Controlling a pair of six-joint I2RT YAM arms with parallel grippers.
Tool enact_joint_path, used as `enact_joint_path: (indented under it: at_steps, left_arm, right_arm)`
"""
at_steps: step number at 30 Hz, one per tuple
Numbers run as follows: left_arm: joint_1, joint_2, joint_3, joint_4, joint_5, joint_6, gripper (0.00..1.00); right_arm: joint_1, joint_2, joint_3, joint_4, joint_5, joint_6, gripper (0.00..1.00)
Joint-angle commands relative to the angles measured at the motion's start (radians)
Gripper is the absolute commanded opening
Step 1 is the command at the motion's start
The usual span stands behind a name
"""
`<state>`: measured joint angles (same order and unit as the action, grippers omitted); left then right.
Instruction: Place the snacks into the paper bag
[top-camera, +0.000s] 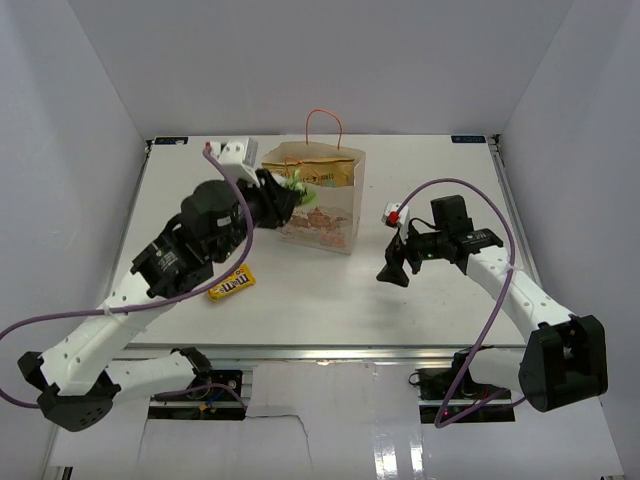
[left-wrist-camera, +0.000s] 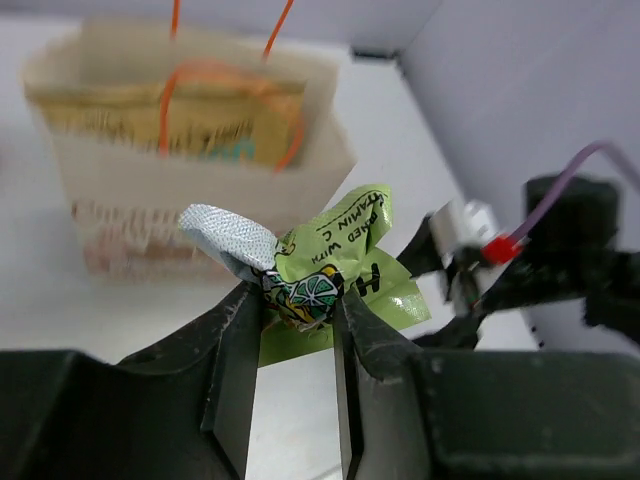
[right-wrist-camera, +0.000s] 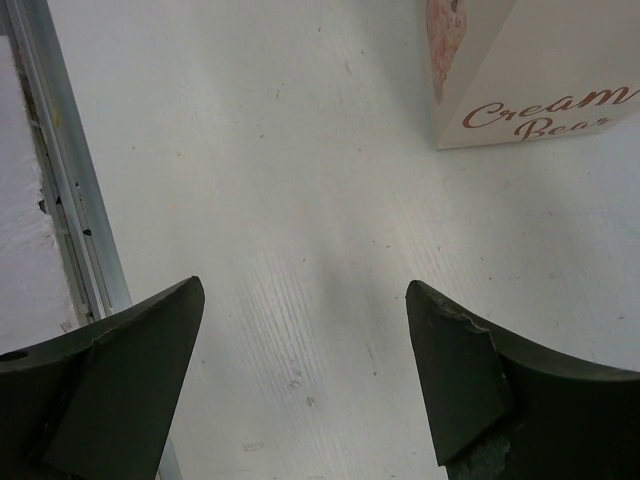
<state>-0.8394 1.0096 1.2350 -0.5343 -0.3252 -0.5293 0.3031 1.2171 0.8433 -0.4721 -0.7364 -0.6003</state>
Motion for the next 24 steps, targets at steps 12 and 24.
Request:
enact_joint_path:
  at_steps: [12, 24]
  left_arm:
    - [0.267, 0.633, 0.713, 0.122, 0.38, 0.319, 0.15]
    - [0.283, 0.676, 0.615, 0.134, 0.537, 0.333, 0.26]
  right_arm:
    - [-0.01, -0.042, 0.045, 0.001, -0.023, -0.01, 0.87]
    - [-0.059, -0.09, -0.009, 0.007, -0.023, -0.01, 0.87]
